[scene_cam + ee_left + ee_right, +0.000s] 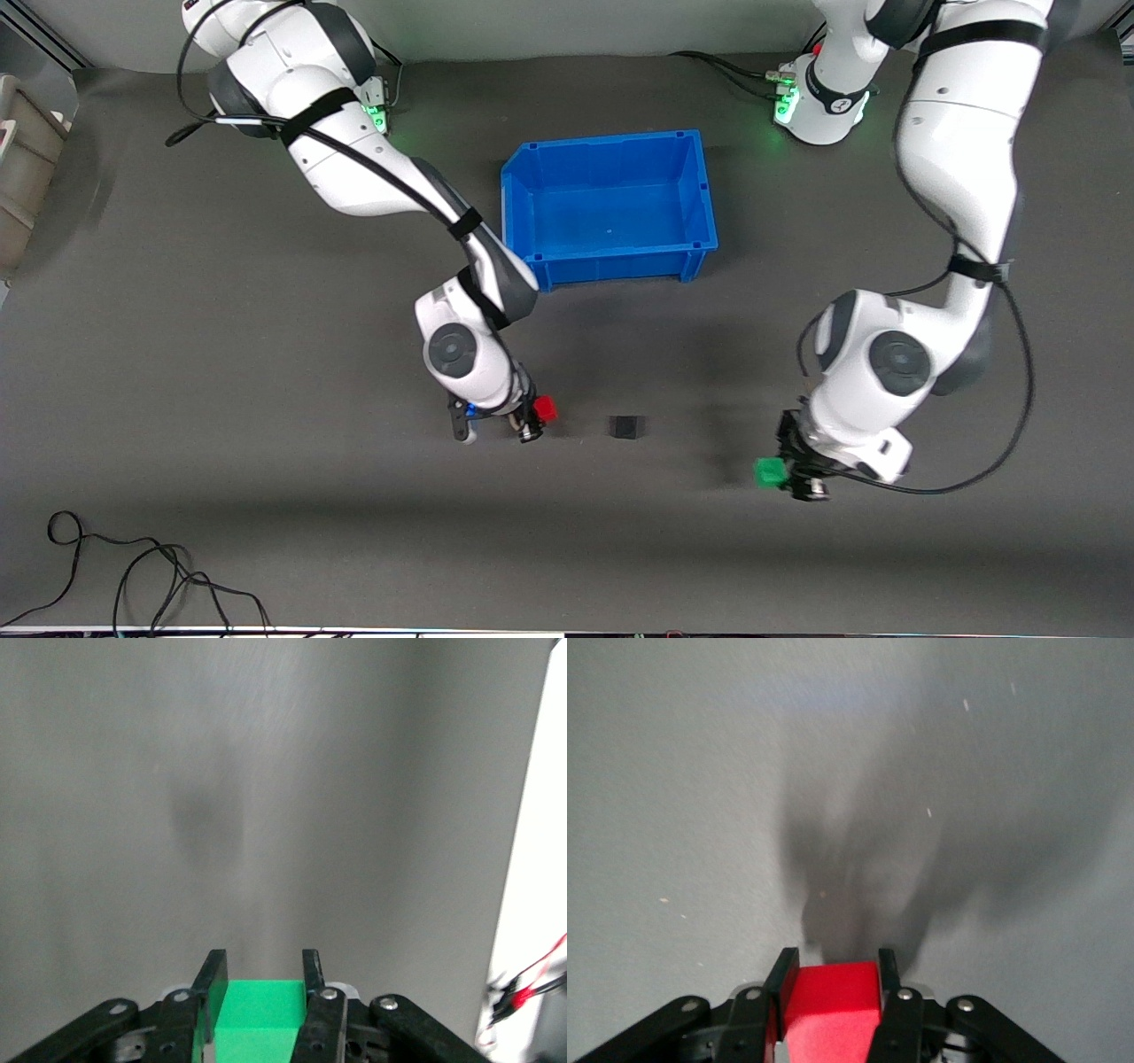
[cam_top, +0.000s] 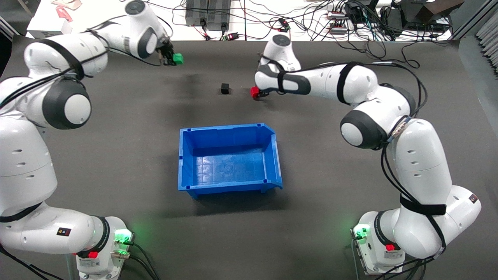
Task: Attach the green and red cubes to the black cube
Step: 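Carry the red cube with the right gripper while the left gripper carries the green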
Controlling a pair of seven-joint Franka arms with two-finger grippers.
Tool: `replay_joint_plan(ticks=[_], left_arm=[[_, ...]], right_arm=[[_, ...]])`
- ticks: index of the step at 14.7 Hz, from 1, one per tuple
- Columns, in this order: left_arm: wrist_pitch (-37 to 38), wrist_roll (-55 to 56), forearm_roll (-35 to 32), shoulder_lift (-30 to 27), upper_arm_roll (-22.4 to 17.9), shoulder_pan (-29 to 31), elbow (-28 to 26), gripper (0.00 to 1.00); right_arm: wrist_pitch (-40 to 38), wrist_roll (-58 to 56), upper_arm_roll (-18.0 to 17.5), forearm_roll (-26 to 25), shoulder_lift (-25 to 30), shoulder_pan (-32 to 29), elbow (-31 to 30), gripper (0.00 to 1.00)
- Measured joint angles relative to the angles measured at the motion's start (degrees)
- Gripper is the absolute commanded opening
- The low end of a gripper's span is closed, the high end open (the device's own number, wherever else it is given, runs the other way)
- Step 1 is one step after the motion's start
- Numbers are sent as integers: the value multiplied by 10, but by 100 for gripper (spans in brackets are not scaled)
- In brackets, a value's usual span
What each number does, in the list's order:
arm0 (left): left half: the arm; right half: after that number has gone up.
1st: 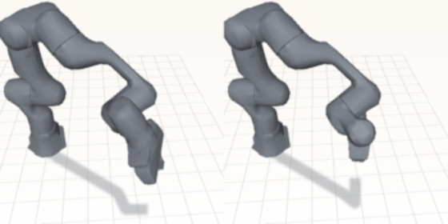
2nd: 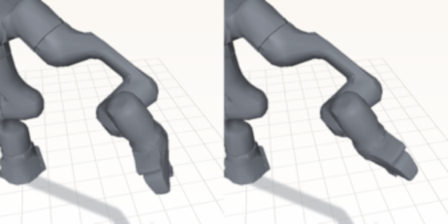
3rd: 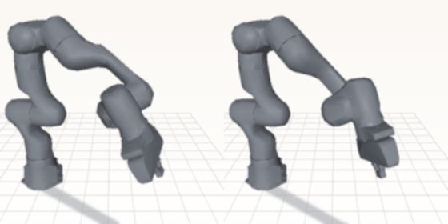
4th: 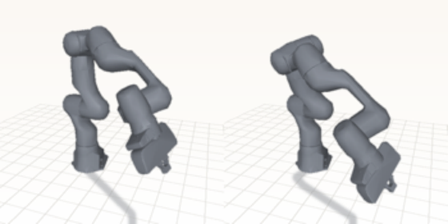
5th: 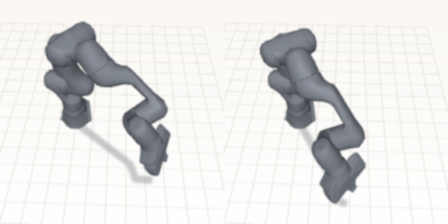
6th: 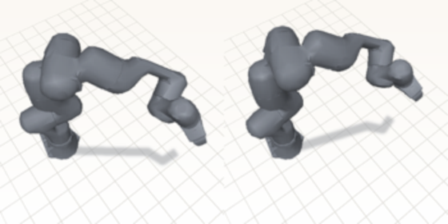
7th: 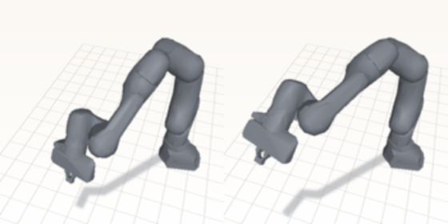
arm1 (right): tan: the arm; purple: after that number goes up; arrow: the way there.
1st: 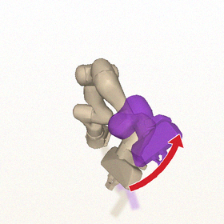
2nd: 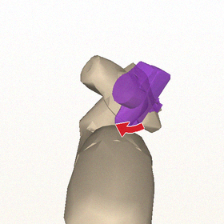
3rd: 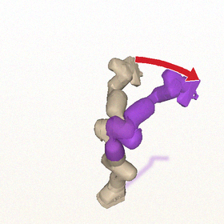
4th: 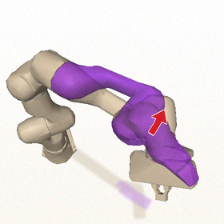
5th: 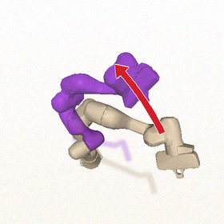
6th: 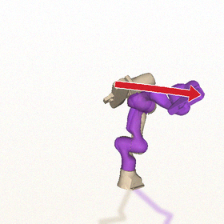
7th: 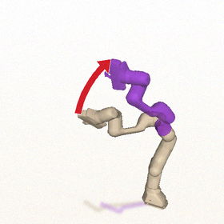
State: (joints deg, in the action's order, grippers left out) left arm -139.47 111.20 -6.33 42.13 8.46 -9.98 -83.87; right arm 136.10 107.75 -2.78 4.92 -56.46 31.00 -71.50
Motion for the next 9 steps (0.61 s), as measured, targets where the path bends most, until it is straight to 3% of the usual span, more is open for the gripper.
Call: replay_joint_plan(ticks=[4,9], left_arm=[[0,16,0,35,-2,-68,13,0],[-1,17,3,69,-2,-86,44,0]], right_arm=[[-1,89,3,-41,-21,31,27,0],[-6,134,4,-48,-24,38,34,0]])
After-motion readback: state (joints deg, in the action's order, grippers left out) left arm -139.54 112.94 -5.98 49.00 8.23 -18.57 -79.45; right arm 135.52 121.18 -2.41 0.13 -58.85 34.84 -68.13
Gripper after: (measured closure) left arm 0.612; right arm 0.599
